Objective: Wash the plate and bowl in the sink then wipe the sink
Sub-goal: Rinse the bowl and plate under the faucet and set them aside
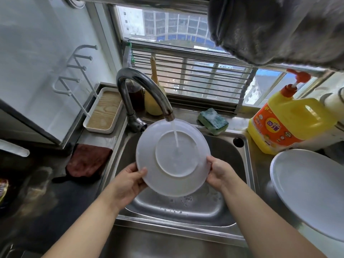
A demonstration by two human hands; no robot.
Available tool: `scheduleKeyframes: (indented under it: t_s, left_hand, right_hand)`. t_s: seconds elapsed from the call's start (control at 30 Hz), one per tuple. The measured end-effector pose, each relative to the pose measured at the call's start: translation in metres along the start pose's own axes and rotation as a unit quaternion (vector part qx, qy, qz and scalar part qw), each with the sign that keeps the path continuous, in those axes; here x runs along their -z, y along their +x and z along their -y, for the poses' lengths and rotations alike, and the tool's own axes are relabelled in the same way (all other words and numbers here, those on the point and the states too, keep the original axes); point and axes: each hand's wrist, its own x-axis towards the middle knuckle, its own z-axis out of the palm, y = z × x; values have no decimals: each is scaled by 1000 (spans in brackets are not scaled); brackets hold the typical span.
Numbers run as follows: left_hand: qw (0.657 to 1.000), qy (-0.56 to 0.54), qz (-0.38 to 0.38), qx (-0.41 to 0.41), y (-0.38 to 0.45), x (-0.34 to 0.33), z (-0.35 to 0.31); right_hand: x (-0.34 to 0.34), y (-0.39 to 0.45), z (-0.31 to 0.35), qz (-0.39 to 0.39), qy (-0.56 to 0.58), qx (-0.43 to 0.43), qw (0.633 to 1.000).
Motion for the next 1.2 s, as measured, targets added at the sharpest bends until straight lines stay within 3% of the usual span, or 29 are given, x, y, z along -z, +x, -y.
scheduleKeyframes:
  t_s: [0.1, 0.2, 0.37, 0.43, 0.57, 0.63, 0.7, 0.77, 0.9, 1.0, 1.13, 1.2]
  left_hand:
    - [994, 83, -32, 63, 5, 6, 20]
    - [989, 79, -46, 113, 10, -1, 33]
    - [982, 98, -70, 144, 20, -30, 40]
    - [986, 89, -53, 130, 23, -44, 33]
    - [990, 32, 3, 139, 28, -61, 10]
    - [989, 40, -3, 145, 30, -58, 5]
    - [989, 56, -31, 136, 31, -53, 5]
    - [985, 82, -50, 141, 32, -47, 8]
    - [981, 161, -36, 100, 29, -33, 0]
    - [980, 184, -24, 70, 27, -18, -13]
    - [992, 108, -57, 23, 29, -19, -15]
    - [997, 20, -73, 6, 30, -33, 2]
  right_hand:
    - [11, 0, -5, -42, -56, 20, 997]
    - [21, -7, -4, -80, -129, 51, 987]
    - [23, -30, 1, -73, -277, 167, 944]
    - [21, -34, -1, -60, -368, 277, 886]
    - [15, -34, -23, -33, -514, 461, 722]
    - [16, -35, -37, -1, -560, 537, 631]
    - [22, -38, -46, 31, -613, 594, 521]
    - [33, -40, -50, 70, -651, 604, 455]
    - [55, -27, -43, 113, -677, 612, 394]
    - [72, -8, -29, 39, -691, 614, 378]
    - [64, -5, -28, -22, -694, 638, 333]
    - [48, -7, -42, -38, -681, 645, 345]
